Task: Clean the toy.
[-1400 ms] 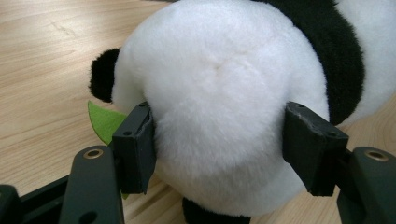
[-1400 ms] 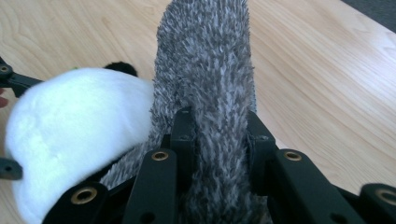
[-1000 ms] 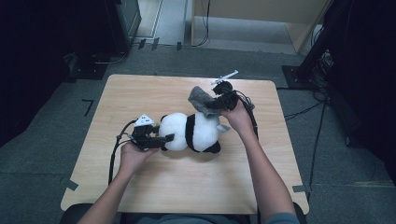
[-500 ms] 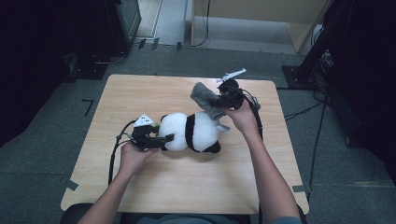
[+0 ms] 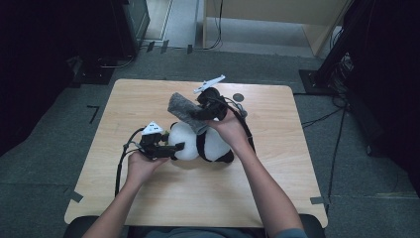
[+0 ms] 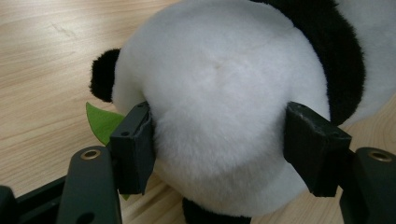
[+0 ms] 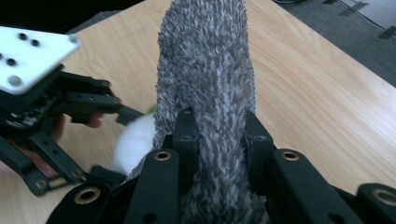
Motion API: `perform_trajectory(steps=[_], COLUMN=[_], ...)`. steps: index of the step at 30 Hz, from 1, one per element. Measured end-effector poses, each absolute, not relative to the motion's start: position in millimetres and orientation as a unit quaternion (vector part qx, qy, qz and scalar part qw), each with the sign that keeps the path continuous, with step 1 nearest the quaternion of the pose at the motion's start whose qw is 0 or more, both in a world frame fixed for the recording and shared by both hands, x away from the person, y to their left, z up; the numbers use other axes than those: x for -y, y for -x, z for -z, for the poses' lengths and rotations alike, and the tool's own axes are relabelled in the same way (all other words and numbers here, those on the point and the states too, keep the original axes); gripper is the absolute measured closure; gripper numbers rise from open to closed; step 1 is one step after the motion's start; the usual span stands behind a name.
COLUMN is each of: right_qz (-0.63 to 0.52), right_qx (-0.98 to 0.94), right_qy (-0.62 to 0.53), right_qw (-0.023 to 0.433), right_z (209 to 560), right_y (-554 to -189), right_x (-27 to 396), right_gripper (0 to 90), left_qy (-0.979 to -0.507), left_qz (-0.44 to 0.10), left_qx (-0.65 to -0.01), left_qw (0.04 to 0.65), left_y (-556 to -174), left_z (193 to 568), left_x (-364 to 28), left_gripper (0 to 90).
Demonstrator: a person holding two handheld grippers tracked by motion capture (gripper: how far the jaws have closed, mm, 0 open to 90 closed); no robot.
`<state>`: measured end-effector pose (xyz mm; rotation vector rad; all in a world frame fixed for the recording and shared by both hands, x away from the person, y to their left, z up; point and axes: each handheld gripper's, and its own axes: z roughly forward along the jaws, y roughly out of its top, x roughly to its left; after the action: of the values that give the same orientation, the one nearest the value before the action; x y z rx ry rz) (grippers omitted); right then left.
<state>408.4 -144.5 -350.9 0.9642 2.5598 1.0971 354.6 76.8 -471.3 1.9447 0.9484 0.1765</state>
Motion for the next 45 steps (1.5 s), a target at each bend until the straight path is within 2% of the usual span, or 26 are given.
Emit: perform_trajectory(steps=[9,17,36,45], right_qz=[-0.366,-0.345,-0.314,-0.308], right_qx=[-0.874,-0.878,-0.856,-0.842], right_qy=[-0.312,-0.324,-0.395,-0.426], right_qw=[0.077,0.075,0.11,0.118], right_z=[369.3,386.8,393.7,389.6], right_y=[-405.6,-415.2,-444.8,-447.8], right_x=[110.1,110.1,175.4,213.7], right_gripper=[73.1,72.6,71.2,71.3], left_qy=[-0.793,-0.792,-0.79,-0.788], left_qz=[-0.071,-0.071,-0.069,-0.065], left_qx=[-0.388,-0.389,-0.391,-0.396], left_qw=[0.465,0.465,0.467,0.467], left_y=[-354.3,-354.5,-354.7,-355.9], left_z=[470.9,470.9,471.3,472.3], left_x=[-76.6,-76.4,-76.1,-77.2], left_gripper=[31.7,31.8,31.4,27.7])
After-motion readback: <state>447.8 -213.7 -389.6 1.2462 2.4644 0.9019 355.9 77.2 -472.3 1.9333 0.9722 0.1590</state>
